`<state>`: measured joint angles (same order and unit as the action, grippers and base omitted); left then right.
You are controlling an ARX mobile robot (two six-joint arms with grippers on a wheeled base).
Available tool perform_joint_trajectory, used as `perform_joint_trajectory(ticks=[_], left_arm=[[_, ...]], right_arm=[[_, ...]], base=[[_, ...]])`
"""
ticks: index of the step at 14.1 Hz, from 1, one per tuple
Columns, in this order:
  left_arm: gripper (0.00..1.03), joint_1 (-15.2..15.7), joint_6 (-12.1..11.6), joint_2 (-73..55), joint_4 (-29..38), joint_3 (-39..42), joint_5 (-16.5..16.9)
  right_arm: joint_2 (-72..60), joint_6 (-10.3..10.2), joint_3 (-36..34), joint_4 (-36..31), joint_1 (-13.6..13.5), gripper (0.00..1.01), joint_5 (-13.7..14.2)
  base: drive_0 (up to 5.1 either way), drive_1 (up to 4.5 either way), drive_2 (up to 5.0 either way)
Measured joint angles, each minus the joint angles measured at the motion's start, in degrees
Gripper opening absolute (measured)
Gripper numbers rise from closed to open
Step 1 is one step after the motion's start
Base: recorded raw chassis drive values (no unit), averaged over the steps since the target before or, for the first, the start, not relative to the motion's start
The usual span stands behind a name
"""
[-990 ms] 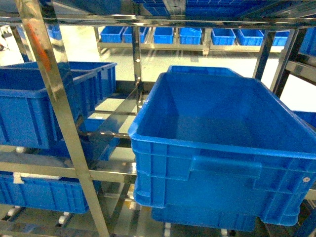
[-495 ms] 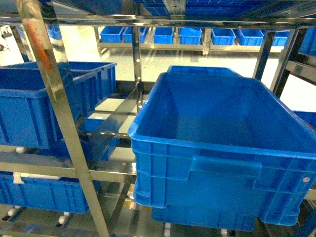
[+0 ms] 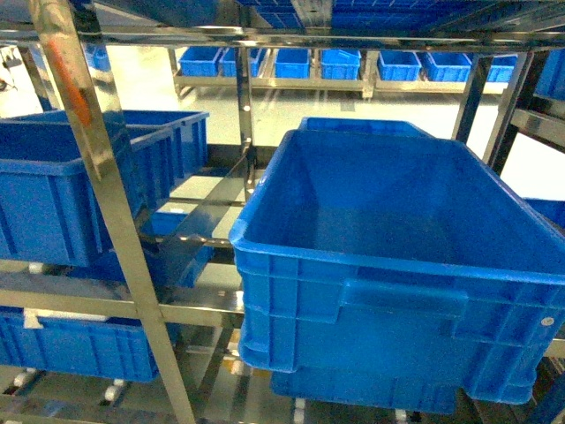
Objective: Pick red block from blue box to shelf
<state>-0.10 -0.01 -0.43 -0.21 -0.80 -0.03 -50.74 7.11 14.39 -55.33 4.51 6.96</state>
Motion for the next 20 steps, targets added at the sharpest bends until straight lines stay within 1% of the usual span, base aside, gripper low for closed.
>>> perform_joint_trajectory(ticks=[20], left_arm=[[0.98, 0.0, 0.0, 0.0, 0.0, 0.0, 0.0]], right_arm=[[0.0, -0.02, 0.0, 0.02, 0.0, 0.27, 0.0]], base=[[0.0, 0.0, 0.0]])
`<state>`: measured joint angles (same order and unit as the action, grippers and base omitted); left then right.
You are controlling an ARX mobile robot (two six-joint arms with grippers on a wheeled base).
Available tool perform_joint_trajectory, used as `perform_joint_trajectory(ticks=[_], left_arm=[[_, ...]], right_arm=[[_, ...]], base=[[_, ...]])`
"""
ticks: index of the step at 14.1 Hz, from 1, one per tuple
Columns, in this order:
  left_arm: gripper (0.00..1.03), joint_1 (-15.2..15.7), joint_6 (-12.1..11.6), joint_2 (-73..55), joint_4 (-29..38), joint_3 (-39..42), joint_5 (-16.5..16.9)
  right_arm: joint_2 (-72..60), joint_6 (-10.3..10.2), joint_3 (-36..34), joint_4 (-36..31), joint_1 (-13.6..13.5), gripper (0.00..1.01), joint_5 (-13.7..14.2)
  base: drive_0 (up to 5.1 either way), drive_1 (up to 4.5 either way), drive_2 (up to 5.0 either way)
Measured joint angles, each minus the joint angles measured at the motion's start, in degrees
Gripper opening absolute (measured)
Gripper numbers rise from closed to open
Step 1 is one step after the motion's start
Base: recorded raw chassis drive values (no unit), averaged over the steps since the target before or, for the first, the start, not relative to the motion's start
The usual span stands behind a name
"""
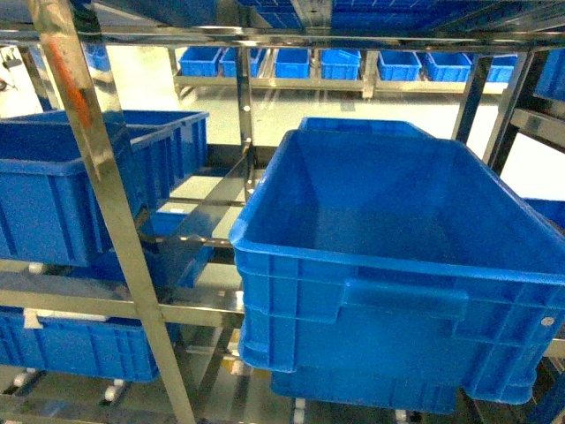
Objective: Pick red block from blue box to shelf
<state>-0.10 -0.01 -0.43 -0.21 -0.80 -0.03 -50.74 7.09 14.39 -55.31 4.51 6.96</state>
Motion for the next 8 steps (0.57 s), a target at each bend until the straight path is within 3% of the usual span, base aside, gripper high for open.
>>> perform_joint_trajectory(ticks=[8], left_arm=[[0.98, 0.0, 0.0, 0.0, 0.0, 0.0, 0.0]], right_arm=[[0.0, 0.02, 0.0, 0.0, 0.0, 0.27, 0.0]], base=[[0.0, 0.0, 0.0]])
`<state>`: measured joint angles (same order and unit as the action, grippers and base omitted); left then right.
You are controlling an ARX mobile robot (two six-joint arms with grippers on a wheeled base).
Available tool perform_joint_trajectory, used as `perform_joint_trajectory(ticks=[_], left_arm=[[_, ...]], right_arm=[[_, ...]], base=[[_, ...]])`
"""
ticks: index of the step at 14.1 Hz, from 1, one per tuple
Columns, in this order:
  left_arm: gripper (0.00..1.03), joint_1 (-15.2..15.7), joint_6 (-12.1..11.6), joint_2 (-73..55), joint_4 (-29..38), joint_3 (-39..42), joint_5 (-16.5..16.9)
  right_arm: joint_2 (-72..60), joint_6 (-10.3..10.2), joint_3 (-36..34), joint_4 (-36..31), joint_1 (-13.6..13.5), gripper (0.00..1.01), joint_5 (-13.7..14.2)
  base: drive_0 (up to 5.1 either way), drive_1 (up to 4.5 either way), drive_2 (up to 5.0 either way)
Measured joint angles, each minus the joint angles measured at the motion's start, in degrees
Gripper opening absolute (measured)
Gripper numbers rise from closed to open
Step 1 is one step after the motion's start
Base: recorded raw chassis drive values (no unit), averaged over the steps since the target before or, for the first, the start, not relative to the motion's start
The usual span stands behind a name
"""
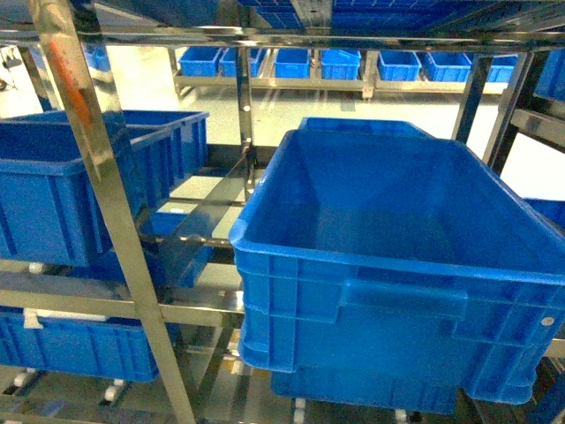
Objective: Pick red block from blue box to shelf
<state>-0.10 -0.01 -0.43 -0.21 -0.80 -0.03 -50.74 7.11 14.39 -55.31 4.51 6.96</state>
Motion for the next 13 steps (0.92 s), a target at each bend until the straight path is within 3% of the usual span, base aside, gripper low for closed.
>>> perform_joint_trajectory(ticks=[13], left_arm=[[0.98, -0.02, 0.0, 0.0, 0.0, 0.0, 0.0]], right_arm=[[0.02, -0.72, 0.0, 1.36, 0.07, 0.27, -0.68]], base=[[0.0, 0.0, 0.0]])
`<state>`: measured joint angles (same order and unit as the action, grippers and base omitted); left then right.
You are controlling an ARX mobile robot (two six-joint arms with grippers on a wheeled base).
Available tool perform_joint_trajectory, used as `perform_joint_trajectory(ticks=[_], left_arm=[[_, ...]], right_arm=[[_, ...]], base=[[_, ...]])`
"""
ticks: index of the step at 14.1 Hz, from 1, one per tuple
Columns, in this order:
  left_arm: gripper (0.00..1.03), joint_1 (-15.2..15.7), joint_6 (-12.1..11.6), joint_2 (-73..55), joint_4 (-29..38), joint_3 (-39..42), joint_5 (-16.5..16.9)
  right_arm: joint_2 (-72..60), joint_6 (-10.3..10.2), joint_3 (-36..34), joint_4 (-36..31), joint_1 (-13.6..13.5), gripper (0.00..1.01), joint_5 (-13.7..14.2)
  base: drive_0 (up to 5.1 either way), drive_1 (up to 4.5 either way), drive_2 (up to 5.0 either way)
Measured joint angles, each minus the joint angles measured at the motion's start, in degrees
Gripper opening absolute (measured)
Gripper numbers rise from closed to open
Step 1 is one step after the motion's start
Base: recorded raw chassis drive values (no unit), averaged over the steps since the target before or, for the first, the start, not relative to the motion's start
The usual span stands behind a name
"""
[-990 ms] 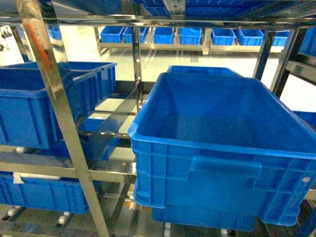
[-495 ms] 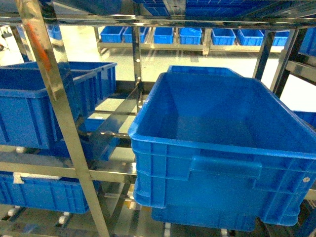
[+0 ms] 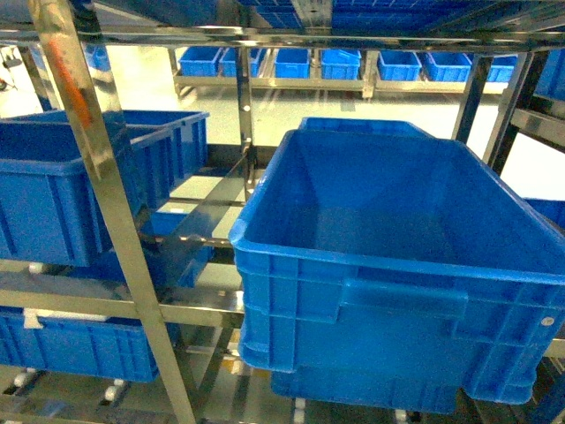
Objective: Pick red block from blue box to shelf
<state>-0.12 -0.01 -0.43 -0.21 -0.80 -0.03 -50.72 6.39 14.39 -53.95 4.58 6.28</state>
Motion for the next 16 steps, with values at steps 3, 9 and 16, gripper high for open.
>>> perform_joint_trajectory(ticks=[3, 9, 16], left_arm=[[0.98, 0.02, 0.0, 0.0, 0.0, 0.0, 0.0], [0.98, 0.02, 0.0, 0.0, 0.0, 0.0, 0.0], [0.98, 0.02, 0.0, 0.0, 0.0, 0.0, 0.0]], right_arm=[[0.17, -2.01, 0.28, 3.58, -0.02, 0.27, -1.46], [-13.07, -10.54, 9.7, 14.62, -5.55, 0.27, -9.38], [-29.9, -6.86, 16.83, 11.1, -13.64, 0.27, -11.26]], base=[[0.0, 0.0, 0.0], [0.0, 0.0, 0.0], [0.0, 0.0, 0.0]])
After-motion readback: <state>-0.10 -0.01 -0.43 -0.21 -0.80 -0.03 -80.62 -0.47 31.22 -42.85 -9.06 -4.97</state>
